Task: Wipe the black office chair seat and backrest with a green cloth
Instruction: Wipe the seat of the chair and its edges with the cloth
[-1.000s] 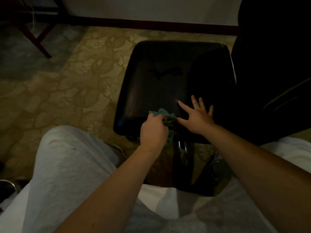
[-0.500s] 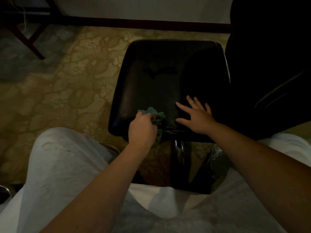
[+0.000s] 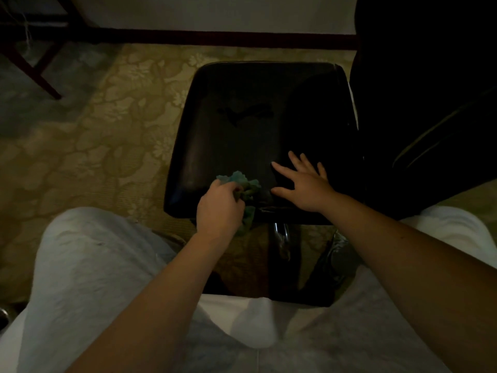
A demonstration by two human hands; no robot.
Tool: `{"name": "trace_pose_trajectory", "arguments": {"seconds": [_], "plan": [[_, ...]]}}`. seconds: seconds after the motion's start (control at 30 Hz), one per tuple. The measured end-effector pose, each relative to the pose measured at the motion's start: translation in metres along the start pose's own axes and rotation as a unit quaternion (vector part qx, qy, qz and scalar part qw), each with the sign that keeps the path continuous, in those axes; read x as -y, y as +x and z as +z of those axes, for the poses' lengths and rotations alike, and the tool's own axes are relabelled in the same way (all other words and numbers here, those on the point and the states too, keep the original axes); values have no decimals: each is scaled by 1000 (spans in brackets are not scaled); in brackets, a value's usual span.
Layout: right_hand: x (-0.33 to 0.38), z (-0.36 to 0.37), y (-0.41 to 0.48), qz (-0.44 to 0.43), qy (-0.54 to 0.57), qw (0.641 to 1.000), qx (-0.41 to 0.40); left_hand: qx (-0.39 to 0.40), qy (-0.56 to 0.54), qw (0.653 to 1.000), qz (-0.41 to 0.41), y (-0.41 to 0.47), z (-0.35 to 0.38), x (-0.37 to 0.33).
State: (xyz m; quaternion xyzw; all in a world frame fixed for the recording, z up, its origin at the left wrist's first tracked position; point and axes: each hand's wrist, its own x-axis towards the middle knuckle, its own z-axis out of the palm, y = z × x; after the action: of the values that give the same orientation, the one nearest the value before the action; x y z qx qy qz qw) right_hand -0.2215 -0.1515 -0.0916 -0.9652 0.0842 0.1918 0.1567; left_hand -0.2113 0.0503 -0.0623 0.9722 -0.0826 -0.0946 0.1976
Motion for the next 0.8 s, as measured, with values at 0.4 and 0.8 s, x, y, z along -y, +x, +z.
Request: {"name": "trace_pose_trajectory", "arguments": {"seconds": [0.4, 0.8], "plan": [[4, 0, 1, 6, -25, 1000, 5, 4, -29, 999, 17, -3, 22, -36], [-4, 4, 2, -24, -22, 999, 1, -1, -7, 1000, -4, 3, 7, -9]]}}
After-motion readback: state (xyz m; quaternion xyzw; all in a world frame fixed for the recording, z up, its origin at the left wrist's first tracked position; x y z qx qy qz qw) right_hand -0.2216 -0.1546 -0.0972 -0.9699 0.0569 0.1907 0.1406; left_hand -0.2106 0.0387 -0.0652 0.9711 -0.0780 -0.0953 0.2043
